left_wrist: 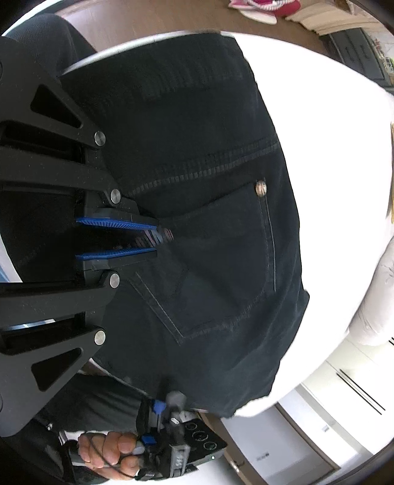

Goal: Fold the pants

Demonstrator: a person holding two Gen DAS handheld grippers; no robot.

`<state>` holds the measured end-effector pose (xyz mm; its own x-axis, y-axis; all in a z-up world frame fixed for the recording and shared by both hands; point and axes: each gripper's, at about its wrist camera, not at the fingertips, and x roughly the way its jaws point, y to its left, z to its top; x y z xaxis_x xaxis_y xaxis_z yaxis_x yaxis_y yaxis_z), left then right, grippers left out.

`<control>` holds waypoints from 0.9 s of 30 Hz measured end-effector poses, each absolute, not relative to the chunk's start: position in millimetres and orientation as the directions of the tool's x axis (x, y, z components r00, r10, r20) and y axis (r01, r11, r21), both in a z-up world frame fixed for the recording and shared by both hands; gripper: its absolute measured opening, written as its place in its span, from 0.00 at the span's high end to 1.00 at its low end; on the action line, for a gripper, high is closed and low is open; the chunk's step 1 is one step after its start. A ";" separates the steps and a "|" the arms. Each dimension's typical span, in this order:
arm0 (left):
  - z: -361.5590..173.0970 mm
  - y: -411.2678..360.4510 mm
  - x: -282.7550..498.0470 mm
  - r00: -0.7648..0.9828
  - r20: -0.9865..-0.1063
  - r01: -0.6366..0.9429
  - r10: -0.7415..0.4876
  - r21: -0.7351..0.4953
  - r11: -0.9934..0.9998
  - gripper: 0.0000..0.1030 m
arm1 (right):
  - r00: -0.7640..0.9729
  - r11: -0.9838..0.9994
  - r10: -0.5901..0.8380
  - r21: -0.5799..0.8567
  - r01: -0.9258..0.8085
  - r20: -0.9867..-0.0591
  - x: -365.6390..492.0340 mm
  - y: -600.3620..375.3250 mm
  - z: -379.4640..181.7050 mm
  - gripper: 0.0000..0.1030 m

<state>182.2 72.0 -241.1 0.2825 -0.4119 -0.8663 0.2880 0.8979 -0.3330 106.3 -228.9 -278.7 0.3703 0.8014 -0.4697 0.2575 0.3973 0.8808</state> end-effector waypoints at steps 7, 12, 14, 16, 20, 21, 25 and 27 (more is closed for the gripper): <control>-246.3 81.0 181.3 0.280 -0.857 0.273 -0.433 -0.361 0.892 0.88 | 0.350 0.375 0.813 0.878 0.296 -0.465 92.7 -230.5 -304.7 0.97; -246.3 81.4 181.3 0.278 -0.857 0.273 -0.434 -0.362 0.891 0.88 | 0.438 0.290 0.802 0.906 0.309 -0.406 92.8 -258.9 -300.4 0.73; -246.9 81.3 181.1 0.279 -0.859 0.272 -0.430 -0.358 0.893 0.88 | 0.535 0.231 0.758 0.920 0.317 -0.374 90.3 -288.1 -298.5 0.59; -246.6 82.3 180.3 0.279 -0.860 0.270 -0.428 -0.358 0.894 0.88 | 0.634 0.184 0.683 0.925 0.331 -0.363 86.4 -326.8 -298.0 0.59; -246.9 82.8 180.2 0.276 -0.863 0.269 -0.422 -0.352 0.897 0.88 | 0.730 0.152 0.550 0.908 0.390 -0.406 75.1 -398.5 -305.0 0.96; -246.6 82.2 180.3 0.276 -0.864 0.268 -0.420 -0.351 0.897 0.88 | 0.730 0.148 0.533 0.897 0.417 -0.428 69.7 -409.8 -309.6 0.98; -245.9 81.2 181.3 0.276 -0.867 0.264 -0.416 -0.348 0.900 0.88 | 0.743 0.154 0.514 0.898 0.412 -0.429 53.9 -417.9 -314.5 0.98; -245.5 80.3 181.7 0.273 -0.869 0.264 -0.413 -0.345 0.901 0.88 | 0.752 0.141 0.514 0.905 0.401 -0.413 52.8 -416.6 -317.6 0.98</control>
<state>181.7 80.3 -245.5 0.2735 -0.4127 -0.8688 0.2640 0.9008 -0.3448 52.8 -416.6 -317.6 0.7521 0.5137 -0.4128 0.4007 0.1409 0.9053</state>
